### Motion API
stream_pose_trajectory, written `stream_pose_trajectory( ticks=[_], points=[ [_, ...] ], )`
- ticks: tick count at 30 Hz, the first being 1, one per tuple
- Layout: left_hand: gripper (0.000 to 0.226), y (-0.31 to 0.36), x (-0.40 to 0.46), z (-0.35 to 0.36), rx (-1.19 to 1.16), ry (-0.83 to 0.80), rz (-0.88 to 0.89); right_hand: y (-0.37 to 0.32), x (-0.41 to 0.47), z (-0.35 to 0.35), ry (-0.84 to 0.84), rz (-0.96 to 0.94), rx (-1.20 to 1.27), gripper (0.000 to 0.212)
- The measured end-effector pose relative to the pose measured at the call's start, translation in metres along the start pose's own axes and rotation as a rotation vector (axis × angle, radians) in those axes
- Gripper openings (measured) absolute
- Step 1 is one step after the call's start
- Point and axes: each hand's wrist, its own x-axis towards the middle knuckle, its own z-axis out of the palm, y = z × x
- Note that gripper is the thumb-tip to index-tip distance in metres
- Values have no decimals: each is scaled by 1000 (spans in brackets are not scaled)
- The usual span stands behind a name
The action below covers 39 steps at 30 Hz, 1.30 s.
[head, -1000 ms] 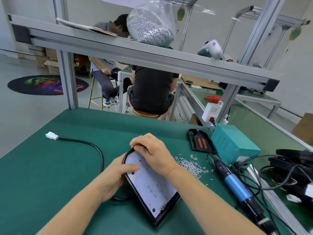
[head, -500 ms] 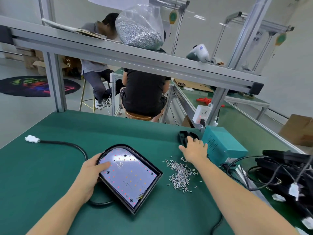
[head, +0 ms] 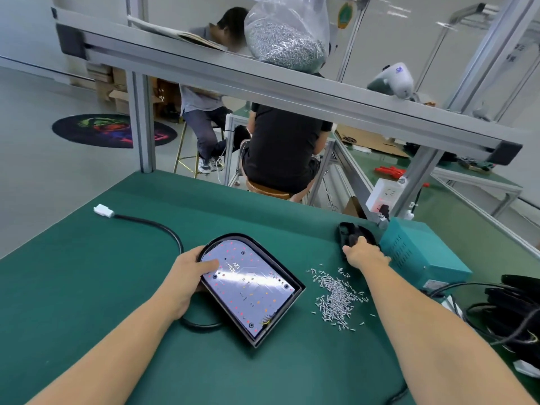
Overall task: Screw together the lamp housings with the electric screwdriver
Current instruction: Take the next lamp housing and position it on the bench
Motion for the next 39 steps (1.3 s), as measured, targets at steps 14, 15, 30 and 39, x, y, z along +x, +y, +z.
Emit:
stream_pose_trajectory(
  ticks=[14,15,30,39],
  points=[
    [17,1,3,0,21,-26,-5,-14,-19,-3,449,-134,310,57],
    [16,1,3,0,10,-32,-4,-20,-31,-6,483,-207,364,60],
    [42,7,-3,2,-65,-75,-10,-29,-207,48,270,-888,361,74],
    [54,6,-5,1,-78,-139,-11,-22,-209,55,239,-864,291,74]
  ],
)
